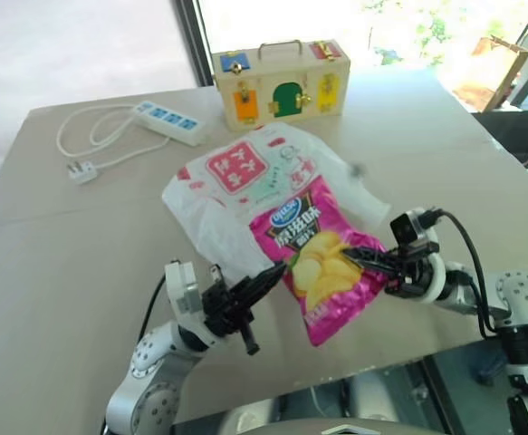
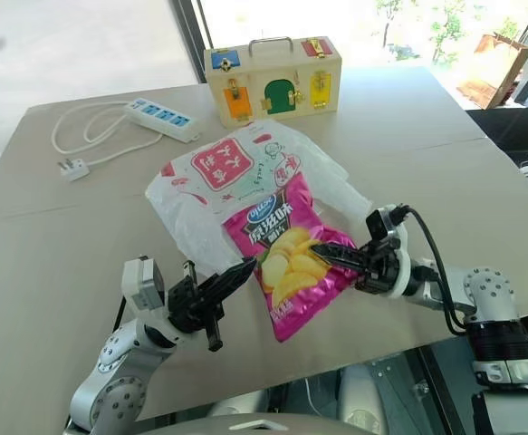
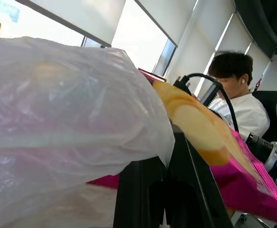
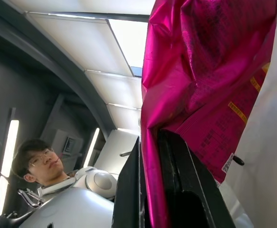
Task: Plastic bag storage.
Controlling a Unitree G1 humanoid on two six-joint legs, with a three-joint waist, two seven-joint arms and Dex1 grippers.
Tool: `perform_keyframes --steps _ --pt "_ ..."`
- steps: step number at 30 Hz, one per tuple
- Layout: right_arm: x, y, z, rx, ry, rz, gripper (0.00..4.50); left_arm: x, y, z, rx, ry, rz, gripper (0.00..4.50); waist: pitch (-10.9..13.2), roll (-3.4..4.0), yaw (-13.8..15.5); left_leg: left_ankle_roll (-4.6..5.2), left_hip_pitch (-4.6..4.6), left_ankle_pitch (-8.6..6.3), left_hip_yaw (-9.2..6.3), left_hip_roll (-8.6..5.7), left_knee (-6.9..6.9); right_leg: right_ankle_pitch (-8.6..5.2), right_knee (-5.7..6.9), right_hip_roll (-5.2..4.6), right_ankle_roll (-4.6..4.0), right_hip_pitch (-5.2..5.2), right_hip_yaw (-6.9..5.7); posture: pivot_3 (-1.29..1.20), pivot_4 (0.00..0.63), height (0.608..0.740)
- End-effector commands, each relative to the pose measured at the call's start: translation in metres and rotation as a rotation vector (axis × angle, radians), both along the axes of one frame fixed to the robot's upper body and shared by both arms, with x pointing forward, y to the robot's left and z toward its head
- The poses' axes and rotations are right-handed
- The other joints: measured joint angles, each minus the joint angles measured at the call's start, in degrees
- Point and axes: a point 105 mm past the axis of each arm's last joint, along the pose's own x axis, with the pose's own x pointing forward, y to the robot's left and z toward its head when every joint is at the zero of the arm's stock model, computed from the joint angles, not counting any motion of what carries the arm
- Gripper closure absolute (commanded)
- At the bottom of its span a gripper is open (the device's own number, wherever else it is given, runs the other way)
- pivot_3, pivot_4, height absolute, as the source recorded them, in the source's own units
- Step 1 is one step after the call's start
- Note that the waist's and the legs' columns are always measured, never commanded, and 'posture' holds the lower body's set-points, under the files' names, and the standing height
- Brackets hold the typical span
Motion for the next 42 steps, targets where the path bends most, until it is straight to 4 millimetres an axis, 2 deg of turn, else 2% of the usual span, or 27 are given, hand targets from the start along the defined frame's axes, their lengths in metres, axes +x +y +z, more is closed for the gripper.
perform_keyframes --steps 1,8,12,17,21,25,27,30,34,38,41,42 --pt "-0.013 0.004 0.006 0.046 -0.011 0.056 4.48 -0.002 -0.003 0.009 -0.012 -0.047 -0.003 4.5 0.0 0.0 0.0 0.0 0.0 0.0 0.0 0.01 0.0 0.0 0.01 0.01 0.0 0.0 0.0 0.0 0.15 0.74" --pt "-0.017 0.006 -0.007 0.083 0.07 0.073 4.48 -0.002 -0.004 0.011 -0.014 -0.053 -0.003 4.5 0.0 0.0 0.1 0.0 0.01 0.0 0.02 -0.01 0.01 0.0 0.02 0.0 0.0 0.0 0.04 0.0 0.15 0.74" --pt "-0.013 0.01 -0.018 0.024 0.107 0.053 4.48 -0.003 -0.005 0.01 -0.006 -0.052 -0.008 4.5 0.0 -0.01 0.0 0.0 0.01 0.0 0.02 -0.02 0.01 0.0 0.02 0.0 0.0 0.0 0.04 0.0 0.15 0.74" --pt "0.031 0.011 -0.038 -0.166 0.176 -0.151 4.48 -0.008 -0.004 0.007 0.005 -0.038 -0.009 4.5 0.0 0.0 -0.2 0.0 0.05 0.0 0.06 -0.02 0.01 0.0 0.05 0.01 0.0 -0.01 0.1 0.0 0.15 0.74" --pt "0.057 0.004 -0.073 -0.418 0.227 -0.304 4.48 -0.01 -0.005 0.005 0.013 -0.034 -0.013 4.5 0.0 -0.02 -0.4 -0.01 0.07 0.0 0.06 -0.01 0.0 0.0 0.07 0.02 0.0 -0.03 0.09 0.0 0.15 0.74" --pt "0.077 -0.006 -0.059 -0.399 0.169 -0.421 4.48 -0.012 -0.004 0.002 0.015 -0.029 -0.014 4.5 -0.2 -0.17 -0.9 -0.01 0.13 0.0 0.07 0.0 0.03 0.0 0.06 0.04 0.0 0.03 0.1 0.0 0.15 0.74" --pt "0.092 -0.015 -0.051 -0.44 0.069 -0.53 4.48 -0.014 -0.004 -0.001 0.017 -0.021 -0.02 4.5 -0.2 -0.17 -1.0 -0.01 0.24 0.01 0.11 -0.02 0.08 0.01 0.09 0.04 0.0 0.11 0.16 0.0 0.15 0.74" --pt "0.105 -0.026 -0.032 -0.482 -0.112 -0.618 4.48 -0.016 -0.005 -0.005 0.027 -0.015 -0.028 4.5 -0.2 -0.15 -0.8 0.0 0.67 0.0 0.15 -0.03 0.02 0.02 0.09 0.04 0.02 0.45 0.21 0.0 0.15 0.74" --pt "0.112 -0.035 -0.013 -0.622 -0.469 -0.621 4.48 -0.015 -0.004 -0.007 0.027 -0.018 -0.03 4.5 -0.1 0.0 -0.8 0.01 0.69 0.0 0.16 -0.03 -0.06 0.01 0.07 0.06 0.03 0.43 0.21 0.0 0.15 0.74" --pt "0.121 -0.043 -0.004 -0.668 -0.594 -0.615 4.48 -0.012 -0.006 -0.007 0.025 -0.023 -0.034 4.5 -0.1 0.01 -1.3 0.0 0.68 -0.01 0.17 0.03 -0.18 0.01 0.02 0.09 0.03 0.39 0.22 0.0 0.15 0.74" --pt "0.107 -0.036 0.005 -0.548 -0.538 -0.533 3.71 -0.01 -0.007 -0.009 0.025 -0.025 -0.037 4.5 -0.1 0.0 -1.3 0.0 0.67 -0.01 0.17 0.05 -0.19 0.01 -0.04 0.1 0.03 0.4 0.25 0.0 0.15 0.74" --pt "0.103 -0.034 0.006 -0.526 -0.527 -0.514 3.31 -0.009 -0.007 -0.009 0.025 -0.026 -0.038 4.5 -0.1 0.01 -1.2 -0.01 0.67 -0.01 0.16 0.05 -0.2 0.01 -0.07 0.1 0.03 0.4 0.25 0.0 0.15 0.74"
